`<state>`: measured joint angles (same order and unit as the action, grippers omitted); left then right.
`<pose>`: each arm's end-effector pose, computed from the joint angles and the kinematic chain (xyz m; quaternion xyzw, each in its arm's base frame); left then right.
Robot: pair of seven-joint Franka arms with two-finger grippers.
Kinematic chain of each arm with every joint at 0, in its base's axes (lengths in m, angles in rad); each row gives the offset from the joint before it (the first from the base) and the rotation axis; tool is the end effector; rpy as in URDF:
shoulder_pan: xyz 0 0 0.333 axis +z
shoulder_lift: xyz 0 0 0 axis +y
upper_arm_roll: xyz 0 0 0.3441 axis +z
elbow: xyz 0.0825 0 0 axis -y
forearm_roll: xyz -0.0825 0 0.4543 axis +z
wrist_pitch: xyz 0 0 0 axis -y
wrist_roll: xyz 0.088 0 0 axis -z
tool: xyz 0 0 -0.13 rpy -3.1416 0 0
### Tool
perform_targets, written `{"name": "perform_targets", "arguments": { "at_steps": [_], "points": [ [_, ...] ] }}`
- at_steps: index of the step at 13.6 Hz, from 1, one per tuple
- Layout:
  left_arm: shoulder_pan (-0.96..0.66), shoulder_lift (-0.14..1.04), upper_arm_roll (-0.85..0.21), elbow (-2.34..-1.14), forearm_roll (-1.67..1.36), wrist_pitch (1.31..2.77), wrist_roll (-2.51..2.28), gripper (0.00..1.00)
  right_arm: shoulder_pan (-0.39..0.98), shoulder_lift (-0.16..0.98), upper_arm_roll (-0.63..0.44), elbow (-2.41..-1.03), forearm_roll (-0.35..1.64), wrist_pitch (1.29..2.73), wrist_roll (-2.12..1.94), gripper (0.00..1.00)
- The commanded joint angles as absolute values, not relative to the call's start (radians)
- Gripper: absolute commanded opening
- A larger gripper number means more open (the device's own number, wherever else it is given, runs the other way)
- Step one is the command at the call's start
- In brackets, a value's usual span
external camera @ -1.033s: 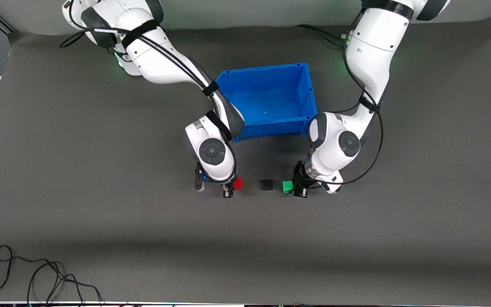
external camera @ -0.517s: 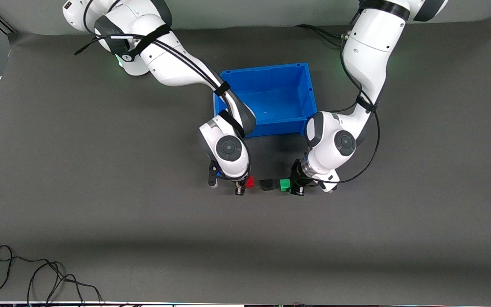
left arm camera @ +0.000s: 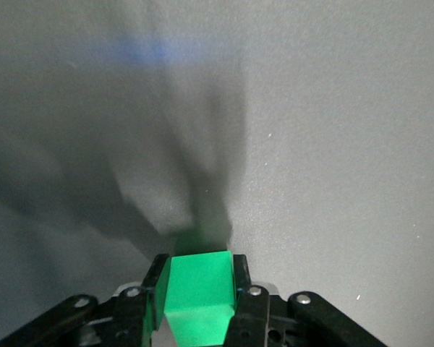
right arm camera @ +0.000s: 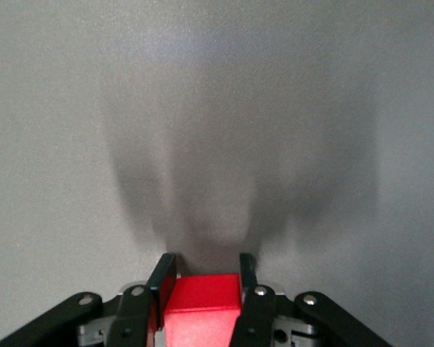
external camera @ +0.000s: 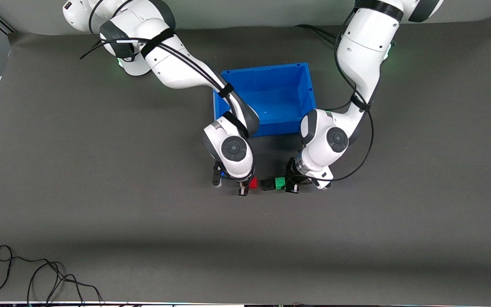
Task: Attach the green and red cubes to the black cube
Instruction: 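Press the red and green cubes against the black cube from both sides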
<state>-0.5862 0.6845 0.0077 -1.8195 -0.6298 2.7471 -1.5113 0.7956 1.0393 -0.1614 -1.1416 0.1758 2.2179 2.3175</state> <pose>0.6213 -0.3840 0.1230 0.7229 0.6643 -0.0721 0.1758 0.6580 0.5424 0.1233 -0.6583 0.7523 0.0005 0.0249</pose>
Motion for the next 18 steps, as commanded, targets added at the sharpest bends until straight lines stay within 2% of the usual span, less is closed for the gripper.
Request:
{"name": "perform_targets", "arguments": {
  "at_steps": [1,8,9,10,11,12,13,15,16,17,18],
  "points": [
    [-0.612,0.692,0.017,-1.805,-0.635,2.763,-1.543,0.2,0.798,1.094,-0.172,-1.052,0.147,2.192,2.365,0.0],
    [-0.64,0.718,0.017,-1.758,-0.635,2.763,-1.582,0.2,0.802,1.098,-0.17,-1.048,0.149,2.192,2.367,0.0],
    [-0.64,0.721,0.017,-1.752,-0.635,2.763,-1.582,0.21,0.802,1.098,-0.17,-1.048,0.149,2.192,2.367,0.0],
    [-0.64,0.721,0.018,-1.752,-0.634,2.763,-1.582,0.25,0.802,1.098,-0.17,-1.048,0.149,2.194,2.365,0.0],
    [-0.64,0.721,0.017,-1.752,-0.634,2.763,-1.582,0.36,0.801,1.098,-0.17,-1.048,0.149,2.195,2.364,0.0],
    [-0.64,0.721,0.018,-1.752,-0.632,2.763,-1.58,0.75,0.799,1.098,-0.17,-1.048,0.149,2.201,2.361,0.0],
    [-0.638,0.721,0.018,-1.752,-0.632,2.763,-1.577,1.0,0.796,1.098,-0.169,-1.048,0.15,2.203,2.359,0.0],
    [-0.629,0.716,0.018,-1.756,-0.632,2.761,-1.572,1.0,0.787,1.098,-0.169,-1.048,0.152,2.226,2.35,0.03],
    [-0.621,0.715,0.021,-1.761,-0.632,2.76,-1.566,1.0,0.787,1.098,-0.169,-1.049,0.15,2.235,2.347,0.85],
    [-0.609,0.709,0.025,-1.761,-0.632,2.751,-1.565,1.0,0.79,1.098,-0.17,-1.051,0.149,2.244,2.333,1.0],
    [-0.594,0.703,0.026,-1.763,-0.63,2.746,-1.565,1.0,0.788,1.097,-0.169,-1.051,0.15,2.246,2.309,1.0]
  ]
}}
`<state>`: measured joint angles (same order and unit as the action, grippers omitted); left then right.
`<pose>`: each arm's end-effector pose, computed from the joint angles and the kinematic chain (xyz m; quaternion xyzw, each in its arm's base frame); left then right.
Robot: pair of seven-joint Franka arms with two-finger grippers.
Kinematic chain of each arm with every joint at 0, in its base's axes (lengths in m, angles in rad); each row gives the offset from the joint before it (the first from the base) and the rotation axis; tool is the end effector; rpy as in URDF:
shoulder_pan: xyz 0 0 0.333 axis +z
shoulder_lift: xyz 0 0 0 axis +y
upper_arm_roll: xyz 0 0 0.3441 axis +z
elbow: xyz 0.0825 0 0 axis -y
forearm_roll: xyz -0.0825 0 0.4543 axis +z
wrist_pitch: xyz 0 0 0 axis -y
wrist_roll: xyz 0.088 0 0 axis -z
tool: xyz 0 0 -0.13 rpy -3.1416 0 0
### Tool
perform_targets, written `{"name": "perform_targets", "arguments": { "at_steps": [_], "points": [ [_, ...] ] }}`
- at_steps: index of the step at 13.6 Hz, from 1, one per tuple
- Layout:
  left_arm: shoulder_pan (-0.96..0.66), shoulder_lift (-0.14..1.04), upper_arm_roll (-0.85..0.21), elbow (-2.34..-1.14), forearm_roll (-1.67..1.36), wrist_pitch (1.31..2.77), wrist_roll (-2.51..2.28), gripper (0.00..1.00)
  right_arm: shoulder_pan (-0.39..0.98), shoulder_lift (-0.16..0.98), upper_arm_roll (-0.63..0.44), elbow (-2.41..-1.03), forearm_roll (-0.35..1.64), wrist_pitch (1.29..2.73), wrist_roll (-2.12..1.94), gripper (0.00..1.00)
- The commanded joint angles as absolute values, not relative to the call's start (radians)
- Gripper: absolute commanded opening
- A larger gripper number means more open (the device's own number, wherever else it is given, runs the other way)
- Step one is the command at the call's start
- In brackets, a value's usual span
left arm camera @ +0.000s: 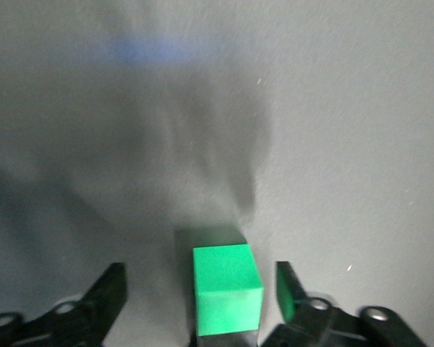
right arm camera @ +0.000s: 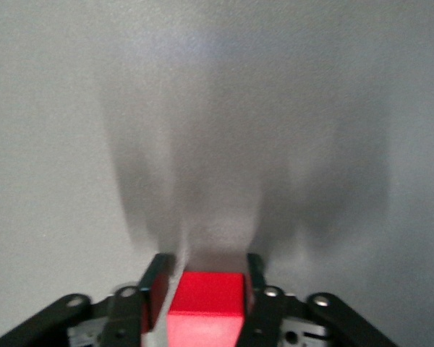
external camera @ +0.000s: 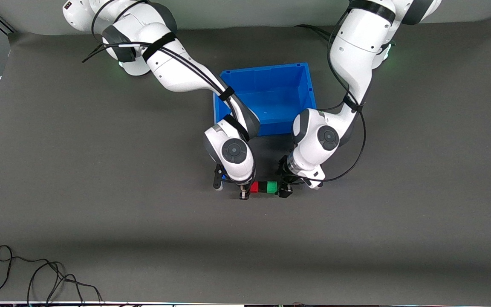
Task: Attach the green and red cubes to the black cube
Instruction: 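Press the red and green cubes against the black cube from both sides, then open both grippers and lift them off the joined cubes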
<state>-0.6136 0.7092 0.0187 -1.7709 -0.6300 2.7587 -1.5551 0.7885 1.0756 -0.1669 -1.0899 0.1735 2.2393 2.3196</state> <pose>0.6285 -0.4029 0.1282 0.7138 0.6712 -0.0677 0.1882 0.6706 0.5445 0.1213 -0.6568 0.7529 -0.0055 0.0431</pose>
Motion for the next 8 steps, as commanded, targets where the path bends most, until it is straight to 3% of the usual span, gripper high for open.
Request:
{"name": "perform_targets", "arguments": {
  "at_steps": [1,5,8],
  "points": [
    [-0.578,0.689,0.029,-1.772,-0.623,2.743,-1.559,1.0,0.787,1.094,-0.17,-1.049,0.15,2.246,2.298,1.0],
    [-0.441,0.559,0.029,-1.865,-0.618,2.642,-1.366,1.0,0.755,1.057,-0.17,-1.045,0.155,2.24,2.195,1.0],
    [-0.283,0.448,0.041,-1.873,-0.58,2.363,-1.128,1.0,0.715,0.965,-0.169,-1.068,0.166,2.224,2.071,1.0]
  ]
}}
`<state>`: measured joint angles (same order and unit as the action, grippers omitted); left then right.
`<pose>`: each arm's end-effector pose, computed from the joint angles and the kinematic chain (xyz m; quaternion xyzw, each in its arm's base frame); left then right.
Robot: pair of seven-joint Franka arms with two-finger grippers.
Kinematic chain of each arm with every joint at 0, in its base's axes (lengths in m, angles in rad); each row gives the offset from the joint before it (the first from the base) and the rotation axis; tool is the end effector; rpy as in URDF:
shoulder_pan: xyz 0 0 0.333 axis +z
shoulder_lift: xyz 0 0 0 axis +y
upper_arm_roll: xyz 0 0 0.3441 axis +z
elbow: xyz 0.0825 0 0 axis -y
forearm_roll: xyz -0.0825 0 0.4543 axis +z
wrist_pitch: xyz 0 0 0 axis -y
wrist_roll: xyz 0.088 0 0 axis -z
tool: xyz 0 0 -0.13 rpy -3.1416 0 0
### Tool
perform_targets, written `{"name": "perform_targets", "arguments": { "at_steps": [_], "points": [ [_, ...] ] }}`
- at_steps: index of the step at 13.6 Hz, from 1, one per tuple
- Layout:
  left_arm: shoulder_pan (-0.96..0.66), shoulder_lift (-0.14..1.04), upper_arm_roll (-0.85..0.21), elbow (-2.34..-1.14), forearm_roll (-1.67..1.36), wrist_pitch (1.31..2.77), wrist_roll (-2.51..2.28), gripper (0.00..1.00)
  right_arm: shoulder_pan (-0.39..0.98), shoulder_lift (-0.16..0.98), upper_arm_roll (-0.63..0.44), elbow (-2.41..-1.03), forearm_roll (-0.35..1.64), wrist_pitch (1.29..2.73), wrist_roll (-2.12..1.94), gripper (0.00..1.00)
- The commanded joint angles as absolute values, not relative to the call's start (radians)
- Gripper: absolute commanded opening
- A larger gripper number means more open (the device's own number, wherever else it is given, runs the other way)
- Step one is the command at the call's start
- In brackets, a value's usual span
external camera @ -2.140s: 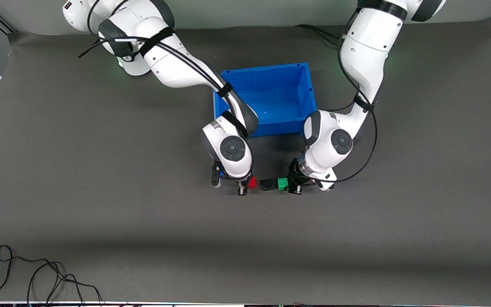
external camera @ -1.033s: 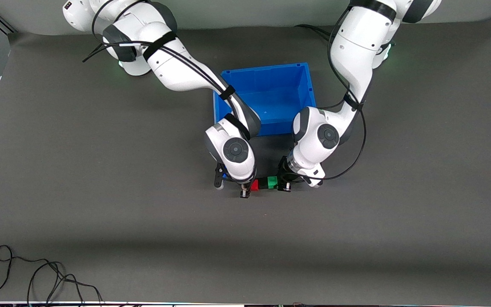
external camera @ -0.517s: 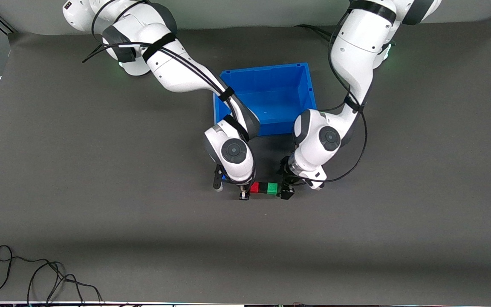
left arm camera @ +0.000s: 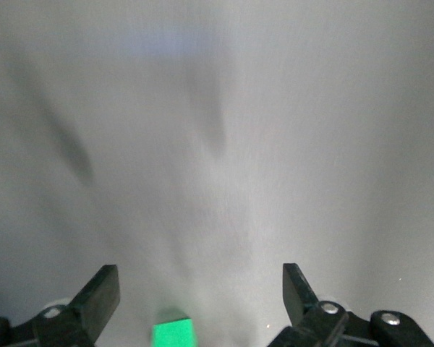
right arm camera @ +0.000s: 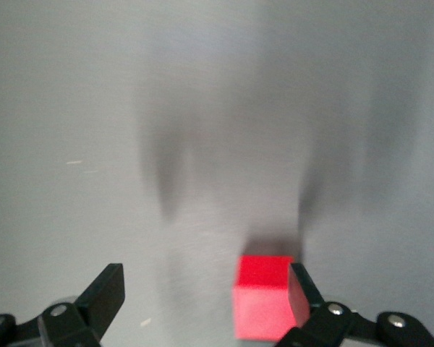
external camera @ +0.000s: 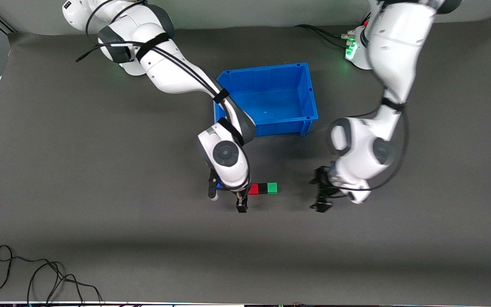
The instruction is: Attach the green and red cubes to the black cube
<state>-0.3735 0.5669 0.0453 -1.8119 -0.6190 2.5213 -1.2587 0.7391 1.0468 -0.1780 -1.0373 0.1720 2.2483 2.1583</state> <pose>0.6936 -0.2405 0.1922 0.7485 0.6335 -0.0812 0.1784 0.7148 0.5221 0.1760 -0.6969 0.7117 -0.0199 0.0865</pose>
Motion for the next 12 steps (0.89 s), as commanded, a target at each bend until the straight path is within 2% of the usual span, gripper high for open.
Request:
{"name": "perform_targets", "arguments": {
  "at_steps": [1,6,9,12],
  "points": [
    [-0.237,0.405,0.054,-1.871,-0.516,2.271,-1.083,1.0,0.697,0.935,-0.167,-1.077,0.166,2.182,2.03,1.0],
    [-0.051,0.198,0.06,-1.824,-0.292,1.875,-0.702,1.0,0.628,0.725,-0.175,-1.117,0.166,1.854,1.635,1.0],
    [0.021,0.173,0.058,-1.66,-0.217,1.624,-0.443,1.0,0.546,0.521,-0.176,-1.259,0.167,1.741,1.355,1.0],
    [0.02,0.138,0.055,-1.588,-0.098,1.554,-0.232,1.0,0.473,0.359,-0.182,-1.368,0.166,1.659,1.137,1.0]
  ]
}}
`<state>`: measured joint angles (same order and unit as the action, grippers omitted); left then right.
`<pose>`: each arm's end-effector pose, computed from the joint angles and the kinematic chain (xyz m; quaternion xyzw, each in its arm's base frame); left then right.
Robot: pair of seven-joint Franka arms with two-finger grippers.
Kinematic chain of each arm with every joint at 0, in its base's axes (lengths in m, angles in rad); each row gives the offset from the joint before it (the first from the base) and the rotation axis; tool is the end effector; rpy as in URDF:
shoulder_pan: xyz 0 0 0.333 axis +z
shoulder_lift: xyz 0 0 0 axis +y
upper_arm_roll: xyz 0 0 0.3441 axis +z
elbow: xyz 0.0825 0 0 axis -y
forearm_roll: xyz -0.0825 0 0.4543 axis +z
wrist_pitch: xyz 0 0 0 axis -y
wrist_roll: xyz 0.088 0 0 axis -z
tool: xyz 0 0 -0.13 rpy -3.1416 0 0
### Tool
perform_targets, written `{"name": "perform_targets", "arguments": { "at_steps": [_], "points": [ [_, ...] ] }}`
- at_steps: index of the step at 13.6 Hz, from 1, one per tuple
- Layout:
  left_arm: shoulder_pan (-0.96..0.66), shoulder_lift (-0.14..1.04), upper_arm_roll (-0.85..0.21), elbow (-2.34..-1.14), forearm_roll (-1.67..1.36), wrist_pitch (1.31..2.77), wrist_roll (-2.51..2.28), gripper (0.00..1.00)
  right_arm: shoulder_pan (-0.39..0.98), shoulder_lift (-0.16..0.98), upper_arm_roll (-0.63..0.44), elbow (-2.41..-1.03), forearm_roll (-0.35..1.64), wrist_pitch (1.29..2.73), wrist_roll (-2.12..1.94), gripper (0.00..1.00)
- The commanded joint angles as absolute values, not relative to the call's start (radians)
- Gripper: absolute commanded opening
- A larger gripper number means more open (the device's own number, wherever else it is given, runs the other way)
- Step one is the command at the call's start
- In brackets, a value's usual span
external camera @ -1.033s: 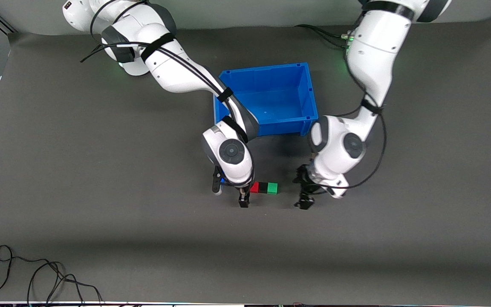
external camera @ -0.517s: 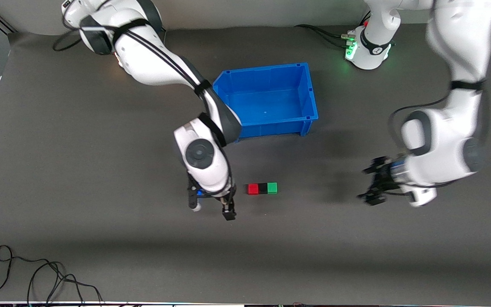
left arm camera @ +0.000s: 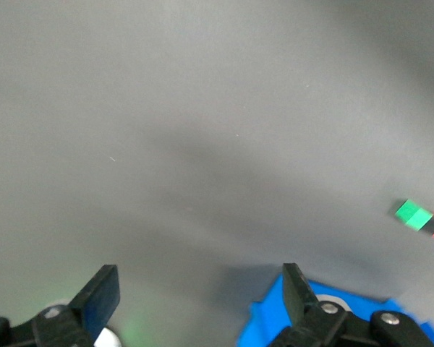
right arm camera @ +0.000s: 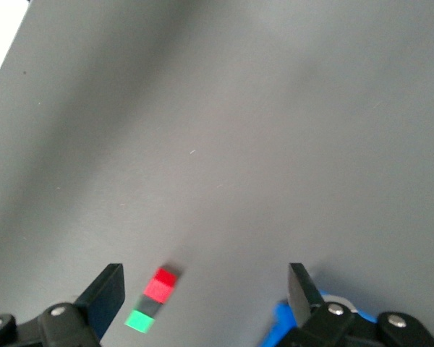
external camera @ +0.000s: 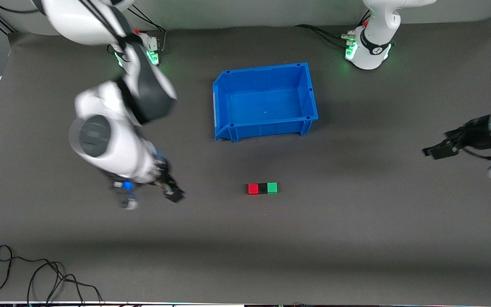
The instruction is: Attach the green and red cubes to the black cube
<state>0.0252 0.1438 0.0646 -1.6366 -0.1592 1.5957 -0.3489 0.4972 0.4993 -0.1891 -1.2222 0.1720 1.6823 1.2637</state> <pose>0.6547 0.0366 0.5055 0.9671 0.2252 -0.1006 0.0619 0.7274 0.2856 0.4808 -0.8870 0.4597 0.0395 0.0172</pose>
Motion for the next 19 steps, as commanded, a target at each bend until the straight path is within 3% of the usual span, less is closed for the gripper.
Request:
{"name": "perform_targets", "arguments": {
  "at_steps": [1,5,12,19],
  "points": [
    [0.02,0.111,0.055,-1.591,-0.077,1.539,-0.144,1.0,0.453,0.336,-0.183,-1.368,0.166,1.616,1.087,1.0],
    [0.023,0.034,0.054,-1.562,-0.019,1.47,-0.02,1.0,0.358,0.244,-0.212,-1.382,0.164,1.451,0.815,1.0],
    [-0.008,0.012,-0.021,-1.52,-0.015,1.476,-0.02,1.0,0.356,0.078,-0.503,-1.468,0.147,1.399,0.147,1.0],
    [-0.028,0.021,-0.014,-1.514,0.003,1.482,0.041,1.0,0.409,0.094,-0.514,-1.468,0.077,1.422,0.118,1.0]
  ]
}}
